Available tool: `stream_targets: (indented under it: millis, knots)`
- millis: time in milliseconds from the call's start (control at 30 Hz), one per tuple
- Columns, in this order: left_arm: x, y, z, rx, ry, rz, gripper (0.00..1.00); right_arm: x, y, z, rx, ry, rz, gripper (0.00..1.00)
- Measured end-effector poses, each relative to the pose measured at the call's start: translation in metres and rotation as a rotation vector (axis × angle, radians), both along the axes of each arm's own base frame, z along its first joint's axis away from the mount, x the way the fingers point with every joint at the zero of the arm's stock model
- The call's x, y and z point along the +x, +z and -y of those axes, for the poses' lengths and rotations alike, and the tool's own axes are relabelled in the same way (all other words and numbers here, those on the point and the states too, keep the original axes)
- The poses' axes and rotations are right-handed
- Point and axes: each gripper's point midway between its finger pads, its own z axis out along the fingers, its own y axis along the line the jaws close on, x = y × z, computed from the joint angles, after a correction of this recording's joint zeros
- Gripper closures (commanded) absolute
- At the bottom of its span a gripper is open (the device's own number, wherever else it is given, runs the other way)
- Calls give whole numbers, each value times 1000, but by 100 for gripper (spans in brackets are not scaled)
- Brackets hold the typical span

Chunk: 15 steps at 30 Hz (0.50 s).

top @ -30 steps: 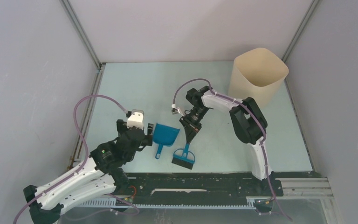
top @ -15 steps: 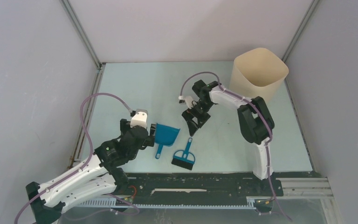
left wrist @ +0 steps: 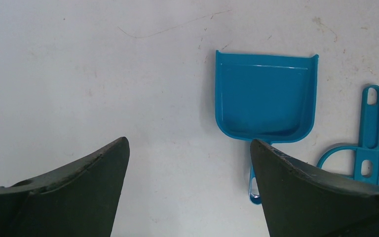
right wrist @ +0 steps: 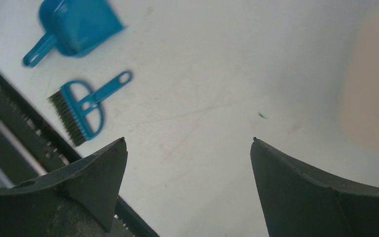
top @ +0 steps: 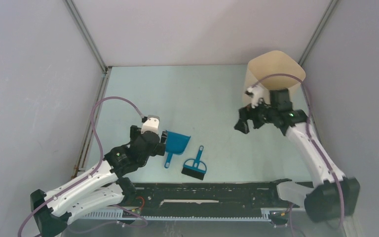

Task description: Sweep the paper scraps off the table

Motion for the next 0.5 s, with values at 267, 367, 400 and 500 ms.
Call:
stream_targets:
  millis: [267, 367, 400, 500]
  knots:
    - [2, -3, -3, 3, 15, -12, 0, -28, 34, 63, 100, -313, 359, 0]
    - [2, -3, -3, 1, 14, -17, 0, -33, 58, 69, 146, -382, 451, 0]
    - [2, -3, -2, 1, 13, -17, 0, -32, 61, 72, 155, -402, 458, 0]
    - [2, -4, -2, -1, 12, -19, 0, -26, 59, 89, 174, -501, 444, 0]
